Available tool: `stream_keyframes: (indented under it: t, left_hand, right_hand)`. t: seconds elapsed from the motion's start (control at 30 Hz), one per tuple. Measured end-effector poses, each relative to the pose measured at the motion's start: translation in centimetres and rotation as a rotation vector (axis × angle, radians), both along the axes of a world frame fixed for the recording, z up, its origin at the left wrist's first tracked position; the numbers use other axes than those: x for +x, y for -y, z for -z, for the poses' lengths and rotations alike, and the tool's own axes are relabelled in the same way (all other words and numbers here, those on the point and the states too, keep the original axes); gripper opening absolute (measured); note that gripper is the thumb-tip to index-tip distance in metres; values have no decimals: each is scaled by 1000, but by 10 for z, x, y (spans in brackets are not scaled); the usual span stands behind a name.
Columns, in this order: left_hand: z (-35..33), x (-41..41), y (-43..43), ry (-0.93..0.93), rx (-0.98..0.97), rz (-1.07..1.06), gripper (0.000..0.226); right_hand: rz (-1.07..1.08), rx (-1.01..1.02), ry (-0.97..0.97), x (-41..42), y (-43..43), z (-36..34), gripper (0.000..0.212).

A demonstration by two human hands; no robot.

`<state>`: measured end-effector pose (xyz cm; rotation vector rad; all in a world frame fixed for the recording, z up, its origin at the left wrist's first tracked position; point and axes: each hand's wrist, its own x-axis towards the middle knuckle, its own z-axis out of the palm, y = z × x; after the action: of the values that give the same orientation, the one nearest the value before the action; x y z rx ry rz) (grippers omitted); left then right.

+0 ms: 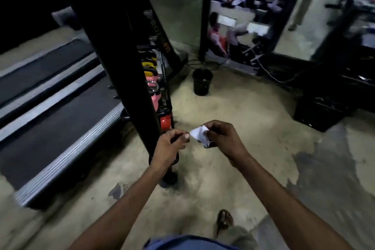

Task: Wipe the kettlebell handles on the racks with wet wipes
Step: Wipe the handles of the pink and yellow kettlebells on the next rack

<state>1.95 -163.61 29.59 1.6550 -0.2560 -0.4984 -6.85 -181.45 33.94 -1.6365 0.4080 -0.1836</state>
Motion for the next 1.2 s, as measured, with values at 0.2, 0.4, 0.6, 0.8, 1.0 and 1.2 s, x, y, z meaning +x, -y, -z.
stream_keyframes:
  t: [0.2, 0.4, 0.6, 0.8, 1.0, 1.2]
  left_hand:
    - [-7, 51, 61, 118, 60, -217, 13]
    - [8, 115, 98, 152, 63, -448, 28]
    - [36, 169, 108, 258, 269, -579, 61]
    - [43, 204, 105, 340, 567, -627, 78]
    - [50, 225, 106, 291, 947, -731, 91]
    - [54, 233, 115, 153, 1084, -917, 108]
  right_hand:
    - [-251, -102, -1, 117, 79, -15, 30]
    - [-426, -269, 123, 238, 107, -5, 41]
    - [-556, -396, 140, 331, 103, 1, 14]
    - [-752, -565, 232, 420, 57, -4, 6]
    - [-1205, -773, 433, 484, -43, 13, 10]
    - [-1874, -1141, 410, 499, -120, 44, 22]
